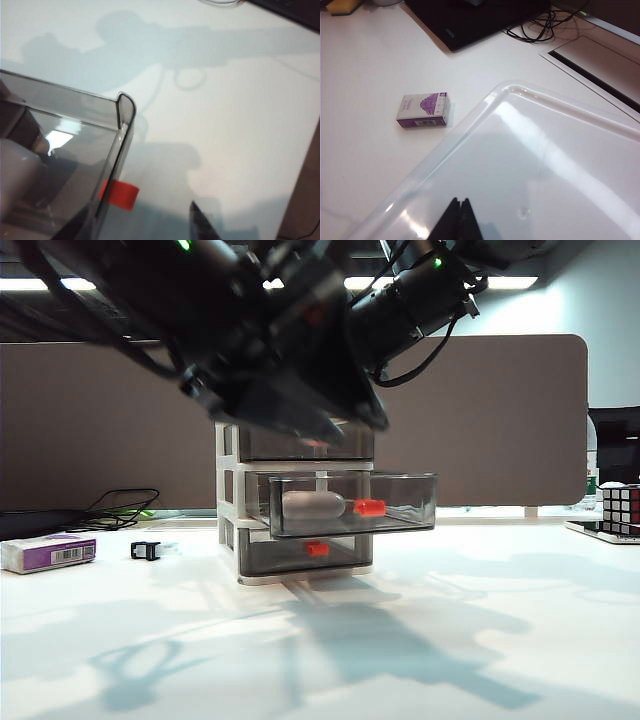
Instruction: Open the second layer of the drawer on the table, pick up the earphone case on the table and put it in, and finally close the drawer.
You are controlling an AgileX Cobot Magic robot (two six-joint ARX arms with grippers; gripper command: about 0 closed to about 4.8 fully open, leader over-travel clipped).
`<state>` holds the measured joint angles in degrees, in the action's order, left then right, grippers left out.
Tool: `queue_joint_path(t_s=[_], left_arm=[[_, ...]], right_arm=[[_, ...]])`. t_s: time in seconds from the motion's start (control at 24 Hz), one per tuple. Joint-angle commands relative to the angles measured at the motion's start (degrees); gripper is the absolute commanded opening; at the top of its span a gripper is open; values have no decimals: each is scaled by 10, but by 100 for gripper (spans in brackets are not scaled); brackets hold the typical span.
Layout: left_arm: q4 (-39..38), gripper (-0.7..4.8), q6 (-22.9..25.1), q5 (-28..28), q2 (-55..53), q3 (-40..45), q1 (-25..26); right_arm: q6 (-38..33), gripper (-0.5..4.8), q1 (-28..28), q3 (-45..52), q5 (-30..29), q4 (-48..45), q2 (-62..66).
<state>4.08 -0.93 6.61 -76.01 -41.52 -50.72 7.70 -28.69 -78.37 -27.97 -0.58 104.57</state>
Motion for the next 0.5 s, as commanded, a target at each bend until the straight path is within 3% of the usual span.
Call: queue_joint_path(t_s=[0.04,0.29,0.42,0.5], left_arm=[[36,236,0,1,-32,-3,1],[43,231,3,9,-71,-3,1],[52,197,10,7,-80,-3,9],[53,146,18,-9,-80,-3,9]], right_arm=[[-5,-5,1,-3,0,-9,-2],[-7,-5,8,-3,9,-9,-2],[-7,-5,11,-3,10,-9,-2],[-6,-5,11,-3,9,-9,-2]])
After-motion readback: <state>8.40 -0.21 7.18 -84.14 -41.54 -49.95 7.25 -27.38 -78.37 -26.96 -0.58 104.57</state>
